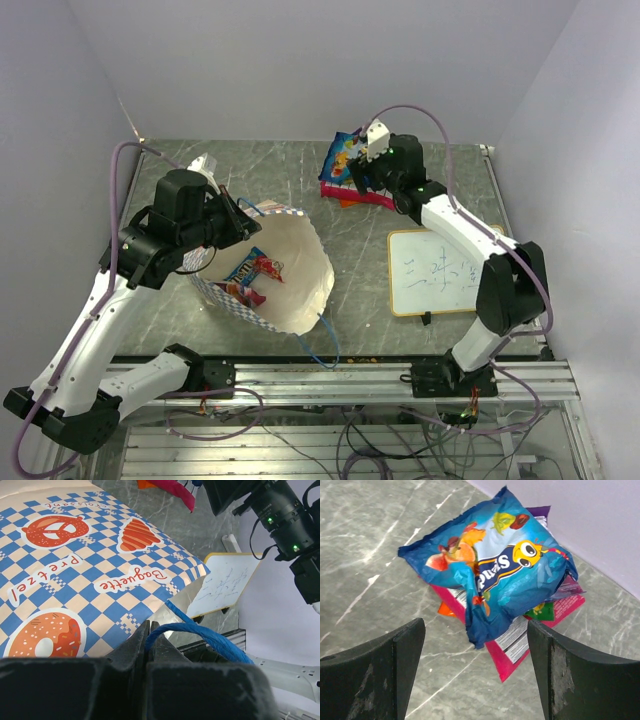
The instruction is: Take the snacks out of the paper bag
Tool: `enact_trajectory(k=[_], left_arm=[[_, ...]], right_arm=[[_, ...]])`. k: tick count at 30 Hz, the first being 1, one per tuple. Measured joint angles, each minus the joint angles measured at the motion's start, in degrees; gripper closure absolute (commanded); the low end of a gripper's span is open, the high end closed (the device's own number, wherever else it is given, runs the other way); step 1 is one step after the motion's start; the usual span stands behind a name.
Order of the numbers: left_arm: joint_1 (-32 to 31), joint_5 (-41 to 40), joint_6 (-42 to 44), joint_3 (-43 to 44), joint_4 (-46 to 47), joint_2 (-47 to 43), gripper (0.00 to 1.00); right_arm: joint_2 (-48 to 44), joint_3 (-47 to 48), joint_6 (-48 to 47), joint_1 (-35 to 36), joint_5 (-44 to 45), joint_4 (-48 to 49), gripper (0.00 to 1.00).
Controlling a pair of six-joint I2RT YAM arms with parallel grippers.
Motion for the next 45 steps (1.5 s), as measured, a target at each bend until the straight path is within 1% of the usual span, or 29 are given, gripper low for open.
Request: enact_trajectory(k=[4, 7, 13, 17, 22, 26, 30, 34, 37, 41, 45], left_arm=[[0.0, 0.37, 0.17, 0.0, 0.04, -0.04, 0.93], [0.0, 1.03, 0.17, 0.0, 0.17, -0.28, 0.93], [0.0, 3.28, -0.09, 0.0, 1.4, -0.81, 0.93], [0.0, 4.37, -1.14, -0.2, 1.97, -1.03, 0.93], [0.0, 6.36, -3.13, -2.29, 3.58, -3.15, 0.93], [0.0, 7.96, -4.94, -4.39, 4.79, -4.74, 0.93], [0.0, 8.44, -6.4, -5.97, 5.01, -6.16, 0.93], [0.0, 8.44, -7.48, -6.05, 5.44, -8.15, 0.93], [0.0, 8.41, -7.8, -6.16, 6.05, -9.38, 0.93], [0.0, 8.37, -7.8, -6.69, 6.8, -9.97, 0.93], [0.0, 8.39, -7.56, -6.75, 7.52, -9.66, 0.93]], right_arm=[[-3.15, -0.72, 1.44, 0.52, -3.48, -2.71, 0.19], [-6.45, -2.08, 2.36, 2.43, -6.71, -4.59, 0.19], [-12.07, -2.95, 2.49, 11.37, -10.93, -7.23, 0.19], [-14.71, -3.52, 5.55, 13.25, -13.38, -7.74, 0.2], [-17.2, -5.51, 13.6, 13.46, -14.97, -4.96, 0.21], [-19.63, -7.91, 18.86, 15.69, -16.06, -2.75, 0.21], [-22.03, -8.04, 20.24, 17.64, -16.39, -2.75, 0.21], [-24.7, -8.07, 20.72, 18.12, -17.44, -3.56, 0.21], [-26.53, -9.42, 21.14, 19.3, -18.14, -2.23, 0.24], [-26.91, -10.03, 21.05, 22.4, -18.27, -2.29, 0.26], [-26.47, -9.73, 19.98, 27.65, -17.09, -2.64, 0.29]])
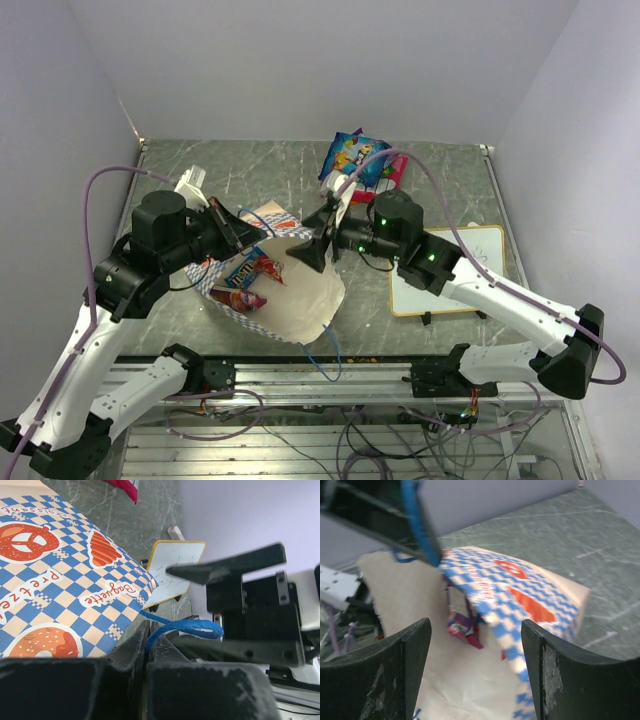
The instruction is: Take the snacks out of the paper bag
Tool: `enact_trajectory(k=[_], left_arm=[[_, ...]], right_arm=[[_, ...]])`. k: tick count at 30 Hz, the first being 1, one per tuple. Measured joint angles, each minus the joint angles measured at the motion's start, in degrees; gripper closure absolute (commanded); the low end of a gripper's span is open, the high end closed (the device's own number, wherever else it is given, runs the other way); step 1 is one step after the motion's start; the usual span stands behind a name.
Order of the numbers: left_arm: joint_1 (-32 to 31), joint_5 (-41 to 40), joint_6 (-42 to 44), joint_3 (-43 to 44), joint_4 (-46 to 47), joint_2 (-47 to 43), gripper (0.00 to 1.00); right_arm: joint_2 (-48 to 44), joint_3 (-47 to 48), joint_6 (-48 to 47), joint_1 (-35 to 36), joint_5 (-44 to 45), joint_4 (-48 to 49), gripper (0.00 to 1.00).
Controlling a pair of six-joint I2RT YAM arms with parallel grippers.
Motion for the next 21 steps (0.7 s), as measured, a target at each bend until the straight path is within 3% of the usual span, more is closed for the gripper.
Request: enact_trajectory(k=[7, 11, 21], left_arm=[[0.0, 0.0, 0.7, -1.2, 1.99, 0.11, 0.93], [0.0, 0.15, 1.11, -1.62, 2.78, 0.33, 0.93], [0.0, 1.9, 0.61, -3.98, 4.26, -0.09, 0.93]], right_arm=[[-4.76, -6.29, -6.47, 11.52, 3.58, 0.92, 0.29], [-7.85, -12.98, -10.38, 13.79, 5.68, 2.21, 0.32], [8.02, -18.49, -19.34, 18.27, 16.44, 11.98, 0.3]])
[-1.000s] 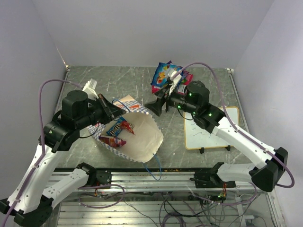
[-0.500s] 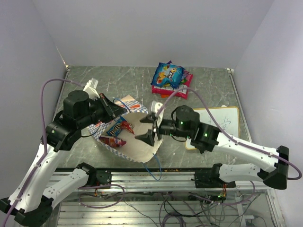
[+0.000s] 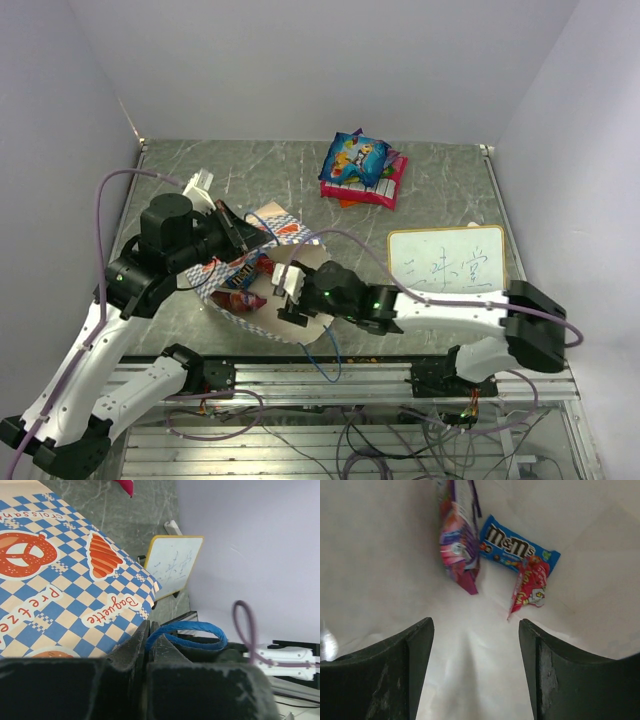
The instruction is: Take the snacks out of the paper bag
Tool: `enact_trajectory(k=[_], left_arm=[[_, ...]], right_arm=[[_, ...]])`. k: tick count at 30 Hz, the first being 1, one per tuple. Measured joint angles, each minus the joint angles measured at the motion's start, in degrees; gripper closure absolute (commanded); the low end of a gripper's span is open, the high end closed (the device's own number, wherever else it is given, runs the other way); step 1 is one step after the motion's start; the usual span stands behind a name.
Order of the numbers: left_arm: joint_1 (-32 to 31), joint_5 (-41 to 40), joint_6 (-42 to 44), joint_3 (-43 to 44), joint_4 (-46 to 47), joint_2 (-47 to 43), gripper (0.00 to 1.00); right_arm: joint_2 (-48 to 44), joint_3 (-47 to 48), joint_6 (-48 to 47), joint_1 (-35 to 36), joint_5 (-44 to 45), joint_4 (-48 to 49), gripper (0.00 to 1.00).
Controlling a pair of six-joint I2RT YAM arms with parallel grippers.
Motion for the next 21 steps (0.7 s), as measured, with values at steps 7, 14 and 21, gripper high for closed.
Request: enact_trajectory(k=[7, 14, 21], left_arm=[[0.0, 1.31, -3.23, -3.45, 1.4, -1.57, 0.93], [0.11, 0.55, -0.28, -0.59, -2.4, 0.35, 0.93], [0.2, -0.72, 2.95, 0.09, -3.23, 0.15, 0.93]], right_arm=[[15.02, 2.64, -2.23, 0.13, 10.43, 8.68, 0.26], [23.8, 5.88, -3.52, 0.15, 16.0, 16.41, 0.29], [30.21, 7.3, -5.81, 0.11, 20.0, 23.41, 0.35]])
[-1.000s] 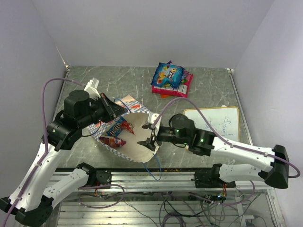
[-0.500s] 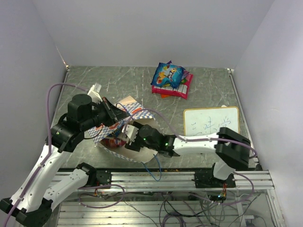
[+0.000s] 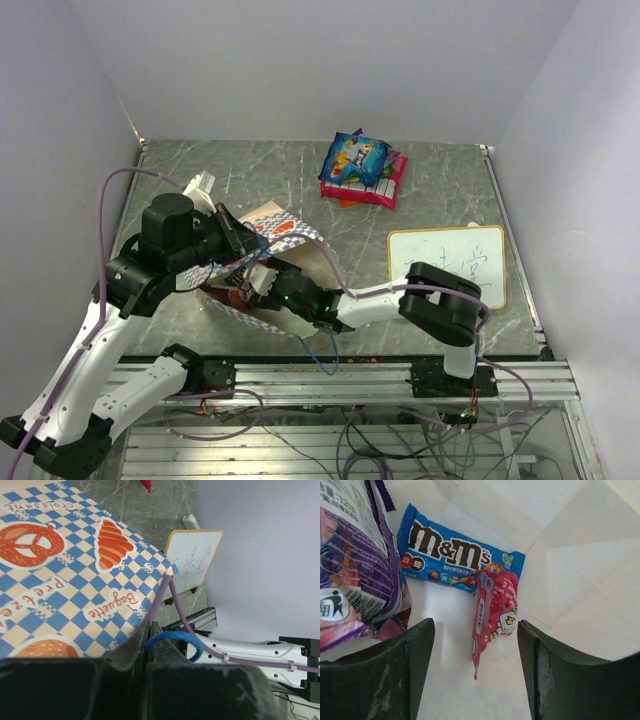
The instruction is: Take the snacks out of the paper bag
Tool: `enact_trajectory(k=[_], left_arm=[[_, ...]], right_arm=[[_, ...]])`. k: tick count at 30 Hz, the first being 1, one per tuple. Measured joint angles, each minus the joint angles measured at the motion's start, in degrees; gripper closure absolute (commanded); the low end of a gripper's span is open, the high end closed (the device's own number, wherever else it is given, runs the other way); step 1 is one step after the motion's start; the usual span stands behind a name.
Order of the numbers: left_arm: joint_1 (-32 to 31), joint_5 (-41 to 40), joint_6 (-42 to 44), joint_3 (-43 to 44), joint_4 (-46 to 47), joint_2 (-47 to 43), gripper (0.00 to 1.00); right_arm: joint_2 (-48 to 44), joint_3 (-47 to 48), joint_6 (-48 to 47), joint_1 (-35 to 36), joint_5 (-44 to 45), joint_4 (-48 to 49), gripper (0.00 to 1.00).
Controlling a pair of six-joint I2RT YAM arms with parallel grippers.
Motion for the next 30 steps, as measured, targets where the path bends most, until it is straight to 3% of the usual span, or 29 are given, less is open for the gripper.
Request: enact_trajectory(k=[7, 11, 15, 21, 30], left_arm=[[0.0, 1.66, 5.27, 1.86, -1.14, 2.29, 0.93], [0.02, 1.88, 7.08, 1.25, -1.46, -0.42, 0.93], [0.02, 1.62, 9.73, 3.61, -5.29, -0.04, 0.93], [0.0, -2.91, 13.25, 12.0, -8.96, 4.81, 0.93], [0.02, -6.93, 14.45, 13.62, -9.62, 8.55, 0.93]], right_arm=[[7.48, 4.76, -0.33, -1.11, 2.49, 2.29, 0.63], [10.4, 6.16, -0.48, -1.86, 4.33, 4.76, 0.88], [11.08, 6.75, -0.13, -1.86, 5.66, 4.46, 0.99], [6.23, 4.72, 1.25, -1.84, 4.35, 2.27, 1.0], [-5.46, -2.14, 0.46, -2.27, -1.99, -0.72, 1.0]])
